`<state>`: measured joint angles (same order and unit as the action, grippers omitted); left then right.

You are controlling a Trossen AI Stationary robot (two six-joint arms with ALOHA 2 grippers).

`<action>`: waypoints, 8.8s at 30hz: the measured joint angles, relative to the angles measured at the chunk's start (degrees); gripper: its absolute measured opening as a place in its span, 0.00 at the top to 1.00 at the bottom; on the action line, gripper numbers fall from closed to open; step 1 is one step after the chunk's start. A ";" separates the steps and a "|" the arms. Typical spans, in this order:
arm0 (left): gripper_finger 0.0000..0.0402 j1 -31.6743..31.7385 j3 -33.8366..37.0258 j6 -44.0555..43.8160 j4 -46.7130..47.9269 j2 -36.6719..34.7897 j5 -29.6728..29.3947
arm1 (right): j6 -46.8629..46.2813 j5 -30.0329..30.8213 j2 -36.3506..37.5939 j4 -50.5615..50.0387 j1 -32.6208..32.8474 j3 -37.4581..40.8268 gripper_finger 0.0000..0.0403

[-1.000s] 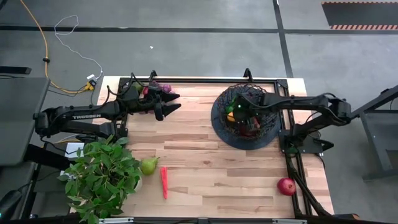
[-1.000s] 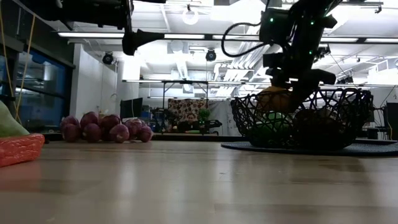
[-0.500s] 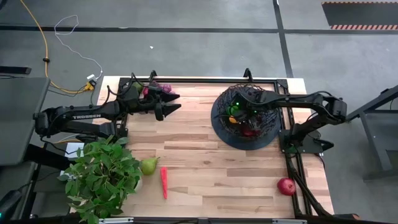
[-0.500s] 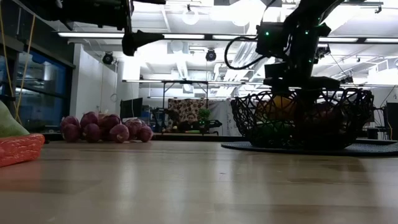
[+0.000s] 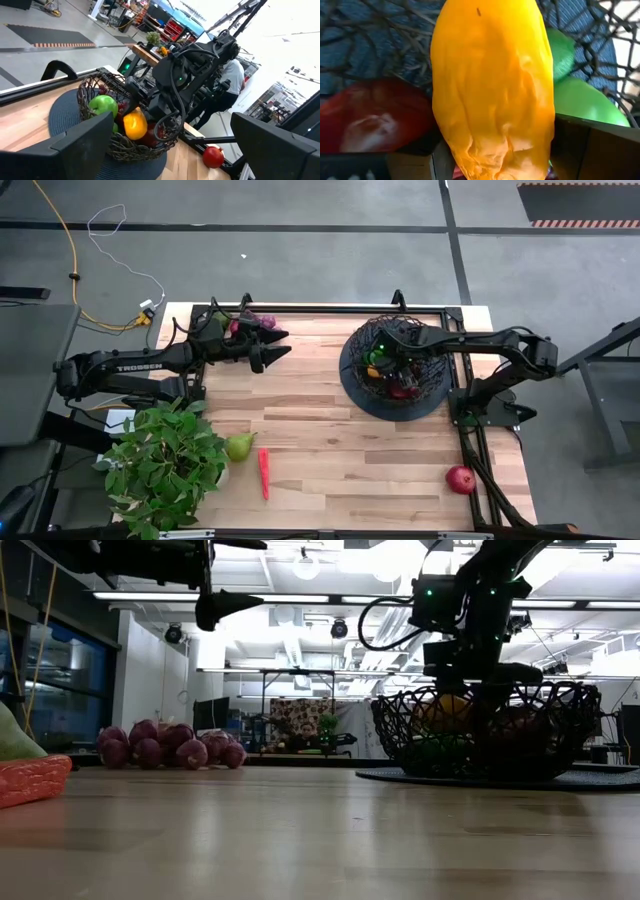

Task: Build produce basket
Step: Put the yellow mango into the black wire basket, then put the green pear into the black wire basket

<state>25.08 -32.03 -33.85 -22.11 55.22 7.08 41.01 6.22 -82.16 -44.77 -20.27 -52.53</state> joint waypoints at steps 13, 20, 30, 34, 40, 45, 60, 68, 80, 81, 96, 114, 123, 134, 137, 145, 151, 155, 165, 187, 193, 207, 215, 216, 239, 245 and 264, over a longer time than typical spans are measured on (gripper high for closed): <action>0.03 0.00 0.02 -0.02 0.00 0.00 -0.01 | -0.04 -0.28 0.01 0.15 0.00 0.04 0.30; 0.03 0.00 0.02 0.00 0.00 0.00 -0.01 | -0.03 4.21 0.01 -1.98 0.56 -0.82 0.20; 0.03 0.01 0.02 -0.02 0.00 0.00 -0.01 | -9.97 -2.38 1.07 -19.06 -3.29 -16.10 0.18; 0.03 0.02 0.02 -0.01 0.00 0.00 0.02 | -19.16 -15.41 6.67 -16.60 -7.90 -17.61 0.18; 0.03 0.00 0.02 1.32 0.02 0.00 0.02 | -33.71 -27.30 20.65 3.96 -11.25 -6.81 0.18; 0.03 0.01 0.02 1.50 -0.02 0.00 0.02 | -50.61 -27.46 31.10 29.31 -9.50 7.37 0.18; 0.03 0.00 -1.88 8.99 0.39 -6.81 1.74 | -77.17 -11.93 35.38 86.85 -0.46 26.36 0.18; 0.03 0.00 -1.90 4.97 6.16 -12.19 1.83 | -75.90 -11.21 34.87 85.28 1.65 26.45 0.18; 0.03 -0.07 -1.90 4.04 7.41 -13.03 1.39 | -63.21 -14.25 34.89 84.80 4.85 26.45 0.18; 0.03 -0.07 -1.90 4.04 7.41 -13.03 1.39 | -63.06 -14.23 34.89 84.83 4.98 26.45 0.18; 0.03 -0.07 -1.93 2.04 8.18 -12.74 0.76 | -63.01 -12.69 34.89 84.28 5.07 26.45 0.18; 0.03 -20.24 -17.09 -9.12 71.40 9.12 -0.25 | -63.04 -12.52 34.89 79.92 5.07 26.45 0.18; 0.03 -31.62 -17.09 -18.81 73.03 22.38 -3.44 | -63.49 -12.52 34.89 79.13 5.07 26.45 0.18; 0.04 -36.00 -17.05 -24.10 71.60 33.80 -5.08 | -63.49 -12.57 34.87 77.96 5.07 26.45 0.18; 0.07 -36.02 -17.05 -24.52 70.17 35.23 -6.02 | -63.50 -12.57 34.87 77.65 5.07 26.45 0.18; 0.22 -36.02 -17.05 -23.09 70.00 38.22 -6.49 | -65.02 -12.59 34.87 77.50 5.07 26.45 0.18; 0.38 -36.02 -17.16 -21.87 69.45 39.87 -6.48 | -65.02 -12.19 34.87 77.48 5.07 26.45 0.18; 0.47 -36.02 -17.14 -21.02 68.33 39.93 -6.50 | -65.00 -10.72 34.87 77.48 5.05 26.45 0.18; 0.70 -36.04 -17.14 -19.59 67.47 39.95 -6.50 | -64.99 -10.47 34.87 77.47 5.05 26.43 0.18; 0.99 -34.82 -16.90 -14.51 69.68 37.73 -6.99 | -64.98 -10.42 34.87 76.91 5.07 26.43 0.18; 1.00 -33.03 -16.98 -13.94 70.76 34.39 -6.67 | -64.98 -10.42 34.89 76.21 5.05 26.36 0.18; 1.00 -26.03 -18.62 -12.10 71.93 22.48 -10.93 | -65.15 -10.42 34.89 76.10 5.06 26.36 0.18; 1.00 -18.81 -26.68 -2.93 71.83 20.00 -16.21 | -66.28 -9.20 34.89 76.46 5.05 26.36 0.18; 1.00 -17.88 -28.04 -1.39 71.46 19.93 -16.94 | -66.78 -9.20 34.89 76.51 5.05 26.36 0.18; 1.00 -11.54 -28.91 20.31 34.85 9.72 -16.58 | -67.73 -10.66 34.87 79.97 6.69 26.36 0.18; 1.00 -11.54 -18.70 15.81 21.62 5.63 -16.50 | -67.56 -9.58 34.87 79.97 8.96 26.36 0.18; 1.00 -11.54 -11.56 14.51 11.89 1.95 -12.79 | -60.44 -13.70 34.85 77.88 15.40 26.36 0.18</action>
<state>13.54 -43.59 -19.33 -10.22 57.17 -5.71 -19.43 -7.49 -47.31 33.10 -4.87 -26.17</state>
